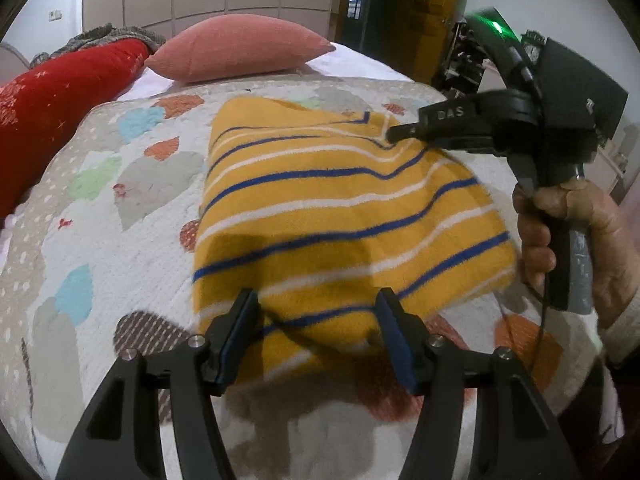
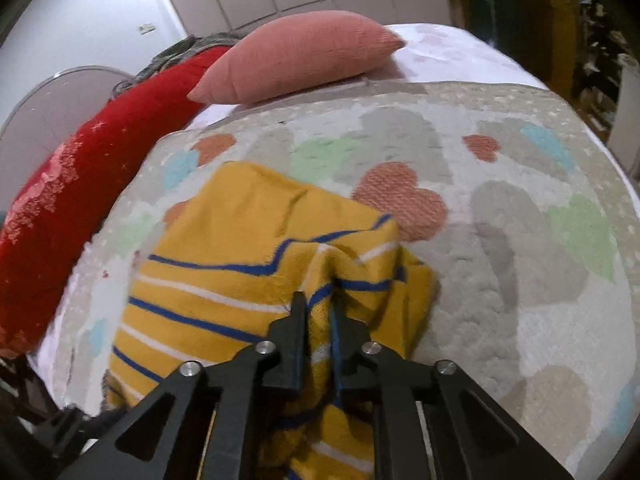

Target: Fold small clothes

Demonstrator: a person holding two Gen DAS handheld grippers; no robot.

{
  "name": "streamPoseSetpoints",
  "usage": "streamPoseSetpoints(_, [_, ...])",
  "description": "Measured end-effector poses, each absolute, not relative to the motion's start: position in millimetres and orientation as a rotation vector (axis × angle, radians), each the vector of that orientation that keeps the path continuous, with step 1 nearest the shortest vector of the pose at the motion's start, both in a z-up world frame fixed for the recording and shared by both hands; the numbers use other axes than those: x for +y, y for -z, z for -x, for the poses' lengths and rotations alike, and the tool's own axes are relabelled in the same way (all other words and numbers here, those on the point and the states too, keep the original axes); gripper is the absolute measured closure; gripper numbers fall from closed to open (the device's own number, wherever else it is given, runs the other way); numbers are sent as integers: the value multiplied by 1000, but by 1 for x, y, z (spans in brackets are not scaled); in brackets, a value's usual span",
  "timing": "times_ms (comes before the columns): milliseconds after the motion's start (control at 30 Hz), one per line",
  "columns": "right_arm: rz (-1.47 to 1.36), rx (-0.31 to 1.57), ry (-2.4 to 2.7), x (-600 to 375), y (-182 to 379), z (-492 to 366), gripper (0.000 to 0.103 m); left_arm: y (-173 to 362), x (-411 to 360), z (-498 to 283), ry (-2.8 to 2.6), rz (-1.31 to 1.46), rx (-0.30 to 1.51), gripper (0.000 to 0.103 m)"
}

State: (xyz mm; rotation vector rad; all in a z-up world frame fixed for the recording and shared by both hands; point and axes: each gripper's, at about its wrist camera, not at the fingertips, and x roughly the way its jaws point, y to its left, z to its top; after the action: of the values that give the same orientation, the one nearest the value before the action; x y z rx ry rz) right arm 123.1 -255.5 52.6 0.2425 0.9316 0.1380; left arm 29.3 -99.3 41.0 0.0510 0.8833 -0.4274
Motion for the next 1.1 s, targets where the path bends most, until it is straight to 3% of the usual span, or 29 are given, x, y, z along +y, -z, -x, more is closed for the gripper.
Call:
streamPoseSetpoints(133, [-269, 831, -111, -267, -87, -89, 75, -62, -75, 2, 421, 7, 814, 28])
streamPoseSetpoints(233, [-347, 780, -294, -255, -104, -58, 75, -71, -56, 22, 376, 42, 770, 24])
streamPoseSetpoints(367, [-358, 852, -368, -241, -77, -40, 75, -83, -34, 45, 304, 70, 719, 22])
streamPoseSetpoints(467, [-384, 917, -217, -267, -40, -41, 82, -98, -19, 65, 224, 58, 638, 11])
streamPoseSetpoints(500, [-408, 912, -152, -279, -35, -37, 76, -104, -13, 72, 198, 56, 606, 7])
streamPoseSetpoints(567, [-449, 865, -47, -299, -39, -22, 49, -116, -3, 85, 155, 66, 526, 2])
streamPoseSetpoints(600, [-467, 835, -27, -306, -44, -14, 49, -119, 1, 87, 140, 71, 498, 0])
streamPoseSetpoints(733, [-482, 743, -57, -306, -71, 23, 49, -131, 5, 99, 107, 62, 421, 0])
streamPoseSetpoints(833, [-456, 696, -206, -274, -90, 39, 48, -130, 5, 98, 173, 111, 476, 0])
streamPoseSetpoints(967, [-369, 731, -395, -210, -91, 30, 49, -130, 8, 104, 183, 168, 518, 0])
streamPoseSetpoints(1100, [-406, 854, -512, -173, -56, 3, 51, -139, 15, 117, 79, 117, 475, 0])
